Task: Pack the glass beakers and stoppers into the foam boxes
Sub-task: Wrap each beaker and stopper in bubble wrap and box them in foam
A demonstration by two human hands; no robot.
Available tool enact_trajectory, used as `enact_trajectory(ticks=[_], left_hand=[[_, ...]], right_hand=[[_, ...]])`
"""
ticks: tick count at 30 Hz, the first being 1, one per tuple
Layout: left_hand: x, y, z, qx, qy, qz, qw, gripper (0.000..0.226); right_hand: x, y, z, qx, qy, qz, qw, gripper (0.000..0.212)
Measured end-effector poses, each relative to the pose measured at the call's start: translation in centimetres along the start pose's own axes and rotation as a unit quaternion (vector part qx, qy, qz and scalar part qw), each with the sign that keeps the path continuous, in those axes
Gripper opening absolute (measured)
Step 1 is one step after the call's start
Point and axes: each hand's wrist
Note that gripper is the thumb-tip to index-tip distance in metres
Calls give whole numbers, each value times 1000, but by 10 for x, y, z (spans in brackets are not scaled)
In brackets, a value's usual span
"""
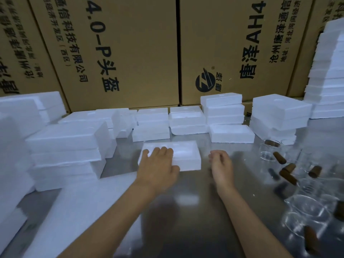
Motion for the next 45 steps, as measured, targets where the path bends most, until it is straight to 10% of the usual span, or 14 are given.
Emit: enact_trajectory(ticks=[14,18,22,26,30,38,45], left_hand=[[-55,-64,28,-31,-83,-29,996,29],[-54,-74,26,-60,-102,-25,993,38],[-47,-82,13,-124,-143,-46,981,34],[-19,-88,-3,-158,-179,-118,964,28],[25,-91,-14,-124,-203,-236,942,30],[84,-78,-15,149,-280,-274,908,29],[85,-83,-7,52,-330,-248,910,18]], right_hand=[[18,-74,-47,-13,-51,-63,997,19],[31,-106,-65,43,-215,-222,950,36],[59,-129,-101,-56,-339,-329,880,26],[67,-138,-155,-151,-494,-219,827,29],[61,-139,-188,-54,-588,-41,806,41],[46,-128,-177,27,-449,-91,889,13],[58,-137,-110,97,-248,-201,943,12]])
Point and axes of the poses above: each hand's wrist, its own y-axis towards the middle knuckle, its own z-axis out of the palm, x = y × z, and after that the axes turned 6 degrees about -z, right-handed
